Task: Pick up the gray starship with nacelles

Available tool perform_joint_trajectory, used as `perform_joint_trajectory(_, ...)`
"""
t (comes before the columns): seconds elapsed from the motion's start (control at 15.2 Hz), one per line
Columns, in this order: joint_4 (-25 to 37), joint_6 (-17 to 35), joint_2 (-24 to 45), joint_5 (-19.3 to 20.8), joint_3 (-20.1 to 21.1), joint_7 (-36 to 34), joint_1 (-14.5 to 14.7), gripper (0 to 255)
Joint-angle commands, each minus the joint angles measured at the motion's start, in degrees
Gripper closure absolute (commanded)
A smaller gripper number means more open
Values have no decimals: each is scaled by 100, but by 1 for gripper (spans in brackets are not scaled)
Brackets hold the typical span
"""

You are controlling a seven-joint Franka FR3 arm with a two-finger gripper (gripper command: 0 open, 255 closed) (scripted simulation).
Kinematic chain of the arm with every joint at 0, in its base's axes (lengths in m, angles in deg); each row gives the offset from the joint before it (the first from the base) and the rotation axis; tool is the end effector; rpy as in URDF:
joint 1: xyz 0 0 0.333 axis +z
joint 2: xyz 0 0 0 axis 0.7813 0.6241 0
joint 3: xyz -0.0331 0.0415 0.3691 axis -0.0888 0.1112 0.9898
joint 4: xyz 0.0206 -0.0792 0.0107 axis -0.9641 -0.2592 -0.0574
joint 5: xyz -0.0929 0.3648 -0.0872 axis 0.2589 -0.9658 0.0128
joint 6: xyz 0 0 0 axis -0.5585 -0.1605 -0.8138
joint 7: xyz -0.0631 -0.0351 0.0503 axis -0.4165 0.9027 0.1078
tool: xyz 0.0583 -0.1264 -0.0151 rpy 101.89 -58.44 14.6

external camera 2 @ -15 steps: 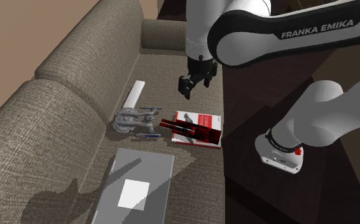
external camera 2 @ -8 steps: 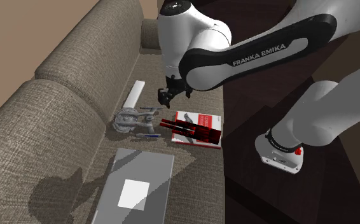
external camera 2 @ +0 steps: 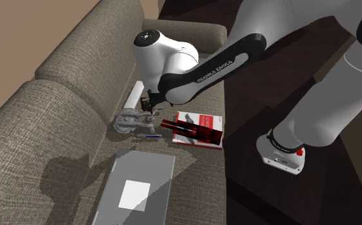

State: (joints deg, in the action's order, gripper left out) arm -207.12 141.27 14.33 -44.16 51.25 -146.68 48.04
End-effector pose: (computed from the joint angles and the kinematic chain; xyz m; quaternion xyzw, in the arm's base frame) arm 0.5061 0.2156 0.3807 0.9603 -0.2780 0.0159 0.0163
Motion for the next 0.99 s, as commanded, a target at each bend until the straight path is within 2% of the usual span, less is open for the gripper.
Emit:
perform_joint_trajectory(0.0,325,137,536,420,-49,-517,104,0)
perform_joint_trajectory(0.26,1088,217,1489,1051,-327,-1281,420,0)
perform_joint_trajectory(0.4,1386,218,1811,1220,-446,-1499,547,0)
perform_joint_trajectory(0.92,1330,631,2202,1468,-597,-1687,652,0)
